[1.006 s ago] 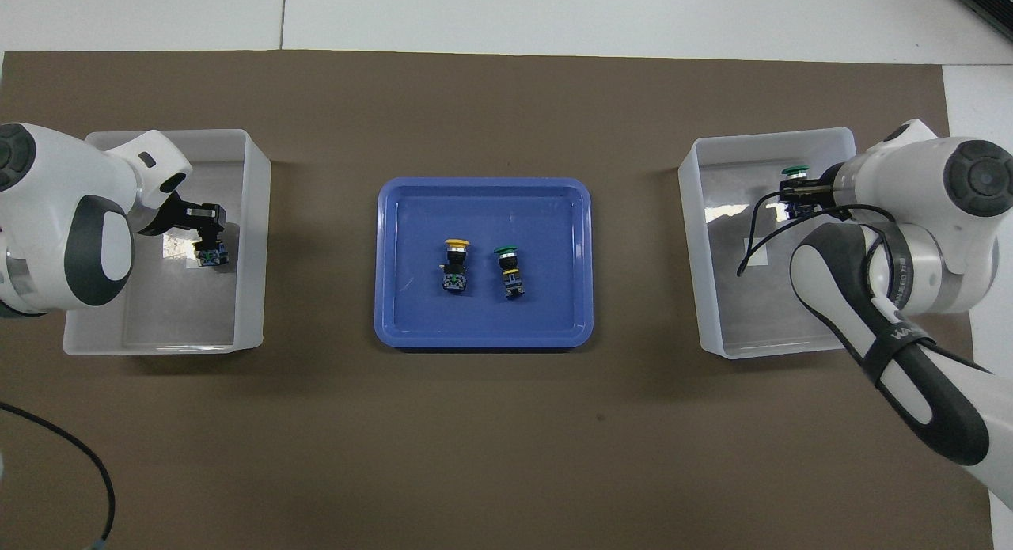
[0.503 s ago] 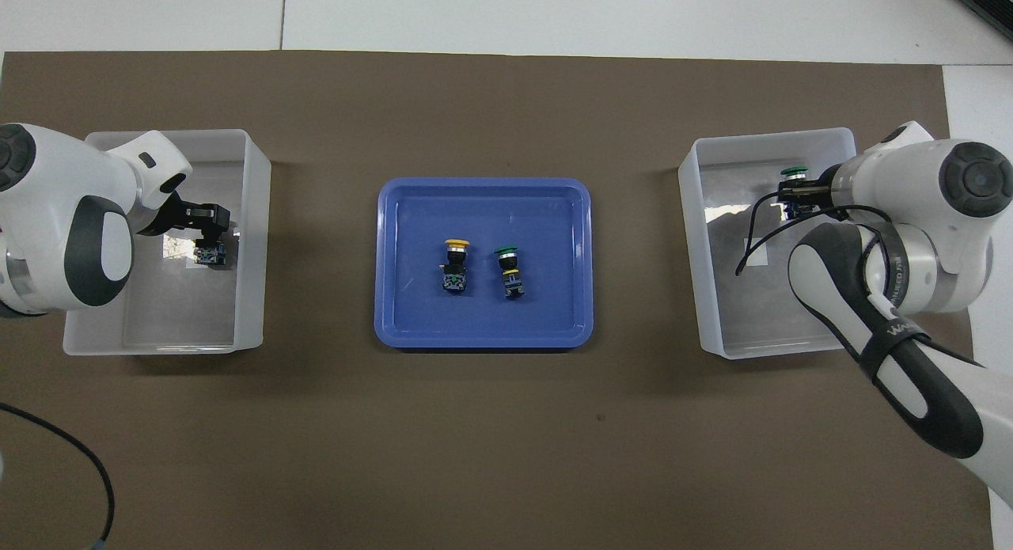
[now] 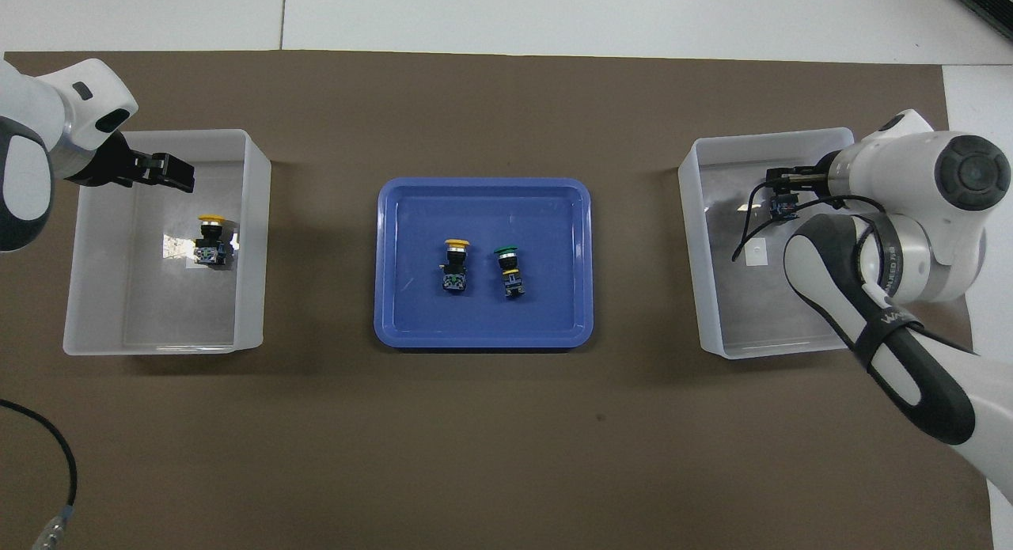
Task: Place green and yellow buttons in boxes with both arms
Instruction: 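Move the left gripper to the tray while the right gripper returns there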
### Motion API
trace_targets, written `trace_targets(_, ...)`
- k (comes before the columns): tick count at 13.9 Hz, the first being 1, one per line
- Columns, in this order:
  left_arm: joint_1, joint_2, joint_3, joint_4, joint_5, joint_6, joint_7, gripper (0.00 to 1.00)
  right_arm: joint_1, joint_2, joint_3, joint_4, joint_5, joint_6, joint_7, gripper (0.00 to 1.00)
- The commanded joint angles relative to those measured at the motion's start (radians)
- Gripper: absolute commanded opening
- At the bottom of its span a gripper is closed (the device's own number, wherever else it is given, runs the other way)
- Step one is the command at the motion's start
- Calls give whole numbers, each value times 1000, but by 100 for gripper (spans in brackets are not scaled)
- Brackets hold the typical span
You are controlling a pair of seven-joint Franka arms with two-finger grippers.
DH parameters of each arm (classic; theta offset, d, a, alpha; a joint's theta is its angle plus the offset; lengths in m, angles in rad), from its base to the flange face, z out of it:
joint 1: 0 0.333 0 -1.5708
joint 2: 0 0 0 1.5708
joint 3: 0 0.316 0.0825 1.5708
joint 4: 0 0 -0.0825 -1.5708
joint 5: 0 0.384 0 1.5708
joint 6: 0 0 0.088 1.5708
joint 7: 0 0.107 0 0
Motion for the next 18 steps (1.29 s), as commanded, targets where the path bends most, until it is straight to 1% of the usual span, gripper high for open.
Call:
trace_targets(1, -40, 34, 6, 82, 2, -86, -1, 87, 23, -91, 8, -18, 26, -62, 2, 100)
trace_targets(4, -117, 31, 6, 107, 2, -117, -130, 85, 99, -169, 8, -38, 26, -128, 7, 100)
trace_targets(5, -157, 31, 7, 107, 2, -120, -167, 85, 141, -194, 11, -42, 27, -155, 7, 100)
trace_targets(7, -217, 26, 4, 99, 24, -103, -252, 84, 206, -229, 11, -46, 41, -230, 28, 100)
trace_targets(9, -272, 15, 3, 61, 28, -91, -338, 83, 279, -252, 11, -49, 53, -274, 72, 100)
trace_targets(11, -321, -2, -2, 7, 27, -27, -404, 83, 335, -254, 11, -52, 55, -274, 93, 100)
trace_targets(13, -363, -20, -2, -80, 25, 59, -456, 83, 378, -265, 11, -70, 56, -272, 125, 100)
trace_targets(14, -378, -20, -2, -106, 25, 93, -479, 83, 396, -265, 12, -75, 56, -268, 129, 100)
trace_targets(16, -404, -9, -3, -136, 25, 153, -531, 83, 444, -252, 11, -75, 70, -252, 142, 100)
trace_targets(18, -433, 15, -5, -142, 22, 191, -582, 82, 476, -242, 12, -75, 110, -231, 177, 100)
